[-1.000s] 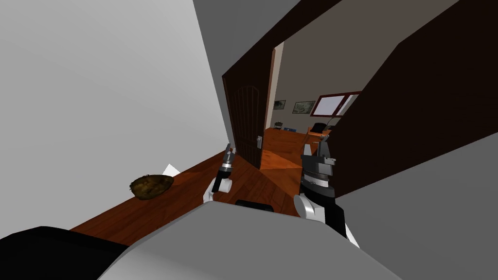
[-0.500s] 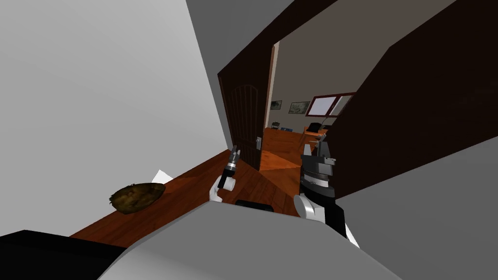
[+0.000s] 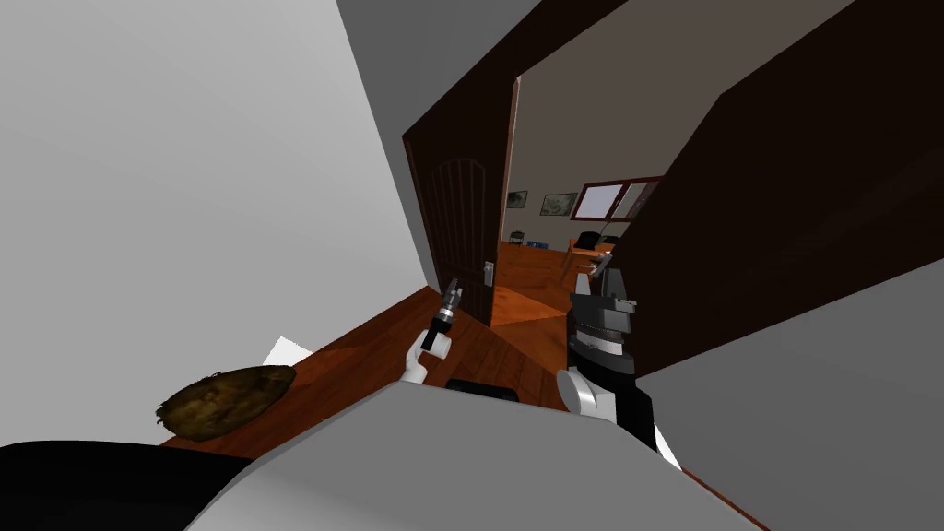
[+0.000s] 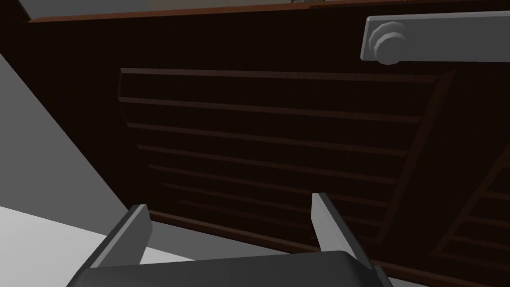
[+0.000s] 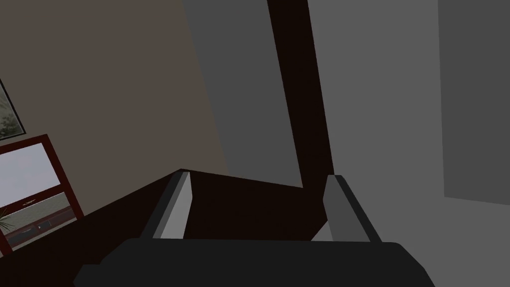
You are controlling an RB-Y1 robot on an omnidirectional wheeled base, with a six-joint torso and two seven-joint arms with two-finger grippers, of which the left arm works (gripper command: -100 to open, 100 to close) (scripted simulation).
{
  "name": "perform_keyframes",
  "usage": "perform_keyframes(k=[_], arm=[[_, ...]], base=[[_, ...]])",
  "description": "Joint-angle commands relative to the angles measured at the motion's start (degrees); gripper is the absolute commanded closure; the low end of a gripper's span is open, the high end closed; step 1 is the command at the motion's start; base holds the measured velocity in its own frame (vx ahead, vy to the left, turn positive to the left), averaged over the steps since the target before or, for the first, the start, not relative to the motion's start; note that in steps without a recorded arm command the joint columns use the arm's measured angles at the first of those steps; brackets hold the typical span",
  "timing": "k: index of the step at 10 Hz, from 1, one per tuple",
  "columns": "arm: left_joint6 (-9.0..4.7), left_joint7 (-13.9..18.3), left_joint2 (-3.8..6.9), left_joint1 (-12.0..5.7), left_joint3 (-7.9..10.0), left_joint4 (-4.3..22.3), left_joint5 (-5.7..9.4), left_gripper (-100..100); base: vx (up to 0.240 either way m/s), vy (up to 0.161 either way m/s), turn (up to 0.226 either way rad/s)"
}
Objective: Push the door open
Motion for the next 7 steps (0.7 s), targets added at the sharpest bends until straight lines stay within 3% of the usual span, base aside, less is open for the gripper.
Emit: perform_keyframes(k=[1,7], arm=[[0.82,0.2,-0.11,-1.68,-0.78,2.8,-0.14,-100],[3.13,1.0,-0.10,-7.31,-3.36,12.3,-0.46,-100]], base=[[0.094,0.081,-0.087],[0.080,0.073,-0.096]])
